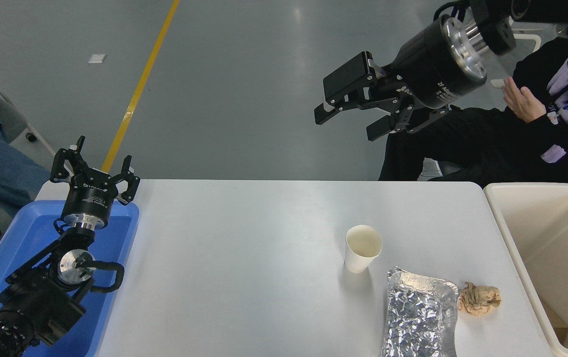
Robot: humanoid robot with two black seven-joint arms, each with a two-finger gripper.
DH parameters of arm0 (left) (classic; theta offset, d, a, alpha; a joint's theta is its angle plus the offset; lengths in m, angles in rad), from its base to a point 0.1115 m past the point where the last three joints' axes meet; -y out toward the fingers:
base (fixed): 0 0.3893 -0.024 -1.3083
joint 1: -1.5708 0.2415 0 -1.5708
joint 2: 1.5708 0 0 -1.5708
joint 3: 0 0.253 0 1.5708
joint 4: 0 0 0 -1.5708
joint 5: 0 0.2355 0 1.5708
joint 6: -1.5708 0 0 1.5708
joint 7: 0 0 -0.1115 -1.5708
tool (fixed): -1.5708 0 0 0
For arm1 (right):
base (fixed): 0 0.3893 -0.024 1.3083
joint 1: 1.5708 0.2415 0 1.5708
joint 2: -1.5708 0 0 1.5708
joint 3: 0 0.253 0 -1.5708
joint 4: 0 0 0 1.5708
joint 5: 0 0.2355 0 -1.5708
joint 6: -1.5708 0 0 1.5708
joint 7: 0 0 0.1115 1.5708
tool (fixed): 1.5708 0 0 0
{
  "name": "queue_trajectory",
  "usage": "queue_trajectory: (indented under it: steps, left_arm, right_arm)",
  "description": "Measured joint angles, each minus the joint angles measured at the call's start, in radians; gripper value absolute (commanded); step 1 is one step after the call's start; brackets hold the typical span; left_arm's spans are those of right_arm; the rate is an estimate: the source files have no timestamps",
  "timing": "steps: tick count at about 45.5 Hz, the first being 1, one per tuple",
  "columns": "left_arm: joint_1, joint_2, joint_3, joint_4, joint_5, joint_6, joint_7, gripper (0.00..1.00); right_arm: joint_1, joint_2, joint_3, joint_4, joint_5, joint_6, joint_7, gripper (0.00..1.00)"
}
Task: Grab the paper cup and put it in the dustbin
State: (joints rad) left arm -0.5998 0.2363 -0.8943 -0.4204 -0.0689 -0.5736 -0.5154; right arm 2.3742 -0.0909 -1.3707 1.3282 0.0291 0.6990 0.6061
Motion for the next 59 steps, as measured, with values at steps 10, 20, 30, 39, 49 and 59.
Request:
queue_trajectory:
  steps: [10,20,30,39,49,59]
  left_arm:
    - [0.000,0.000,0.000,0.000,0.000,0.000,0.000,0.99]
    - [0.000,0.000,0.000,0.000,-0.001,0.001,0.000,0.99]
    - [0.000,0.000,0.000,0.000,-0.001,0.001,0.000,0.99]
    - [0.000,0.000,0.000,0.000,-0.001,0.001,0.000,0.99]
    - [0.000,0.000,0.000,0.000,0.000,0.000,0.000,0.99]
    - [0.000,0.000,0.000,0.000,0.000,-0.001,0.000,0.99]
  right_arm:
    - [-0.097,0.013,-0.025,0.003,0.025,-0.175,-0.180,0.90]
    - [-0.182,0.011,0.044,0.005,0.027,-0.263,-0.381,0.94]
    - [-0.328,0.007,0.148,-0.015,-0.013,-0.298,-0.505,0.94]
    - [-0.476,0.018,0.184,-0.097,-0.029,-0.330,-0.549,0.94]
    - [-0.586,0.027,0.199,-0.152,-0.039,-0.370,-0.567,0.93]
    - [-0.688,0.041,0.207,-0.201,-0.039,-0.411,-0.585,0.93]
